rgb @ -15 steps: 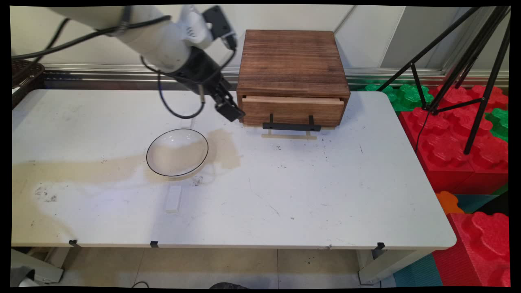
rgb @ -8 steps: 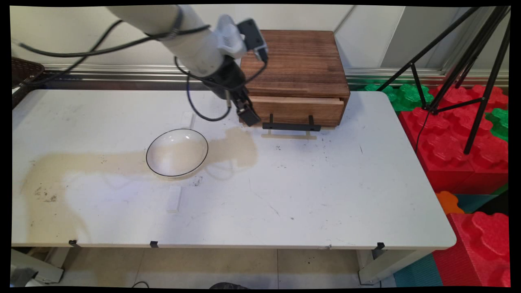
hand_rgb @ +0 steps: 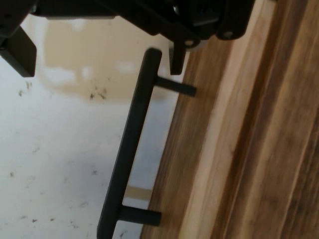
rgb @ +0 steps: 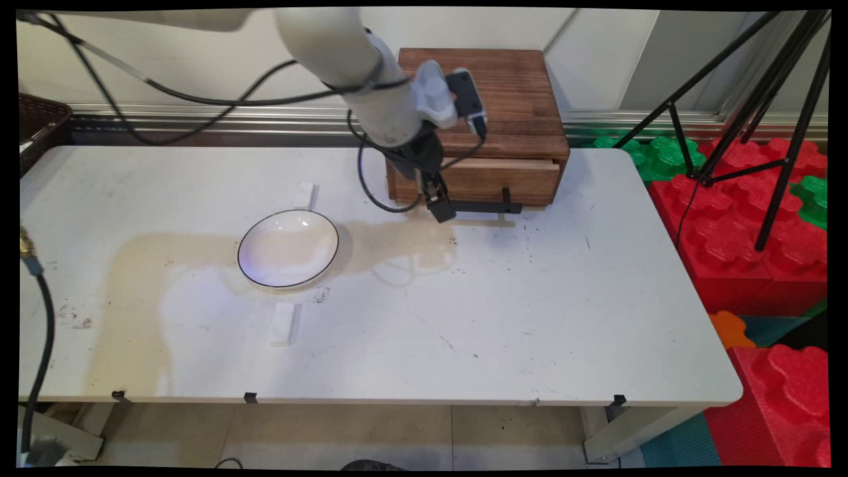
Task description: Open the drawer
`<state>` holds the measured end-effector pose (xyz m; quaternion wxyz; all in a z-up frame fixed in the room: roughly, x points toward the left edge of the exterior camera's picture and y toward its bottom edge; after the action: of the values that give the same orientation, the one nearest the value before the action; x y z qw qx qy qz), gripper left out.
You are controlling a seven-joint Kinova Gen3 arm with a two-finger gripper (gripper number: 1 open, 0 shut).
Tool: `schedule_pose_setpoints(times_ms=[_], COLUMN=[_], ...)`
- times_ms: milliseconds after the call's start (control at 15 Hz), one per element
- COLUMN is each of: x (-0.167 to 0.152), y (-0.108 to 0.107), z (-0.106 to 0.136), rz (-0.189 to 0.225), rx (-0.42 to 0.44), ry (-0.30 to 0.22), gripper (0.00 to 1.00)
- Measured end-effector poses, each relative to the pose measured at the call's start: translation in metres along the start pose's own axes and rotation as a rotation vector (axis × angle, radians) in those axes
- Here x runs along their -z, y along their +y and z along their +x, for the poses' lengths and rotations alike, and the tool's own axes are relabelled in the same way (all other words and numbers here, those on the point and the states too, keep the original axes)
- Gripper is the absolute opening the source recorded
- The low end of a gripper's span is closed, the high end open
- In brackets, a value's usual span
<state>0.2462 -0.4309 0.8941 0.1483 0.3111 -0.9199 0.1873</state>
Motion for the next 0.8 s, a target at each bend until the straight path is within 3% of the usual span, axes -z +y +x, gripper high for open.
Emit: schedule_pose_setpoints(times_ms=[800], x=[-0.089], y=[-0.001], z=[0.022], rz=[-0.024], rx=[-0.089], ry=[-0.029], gripper=[1.0])
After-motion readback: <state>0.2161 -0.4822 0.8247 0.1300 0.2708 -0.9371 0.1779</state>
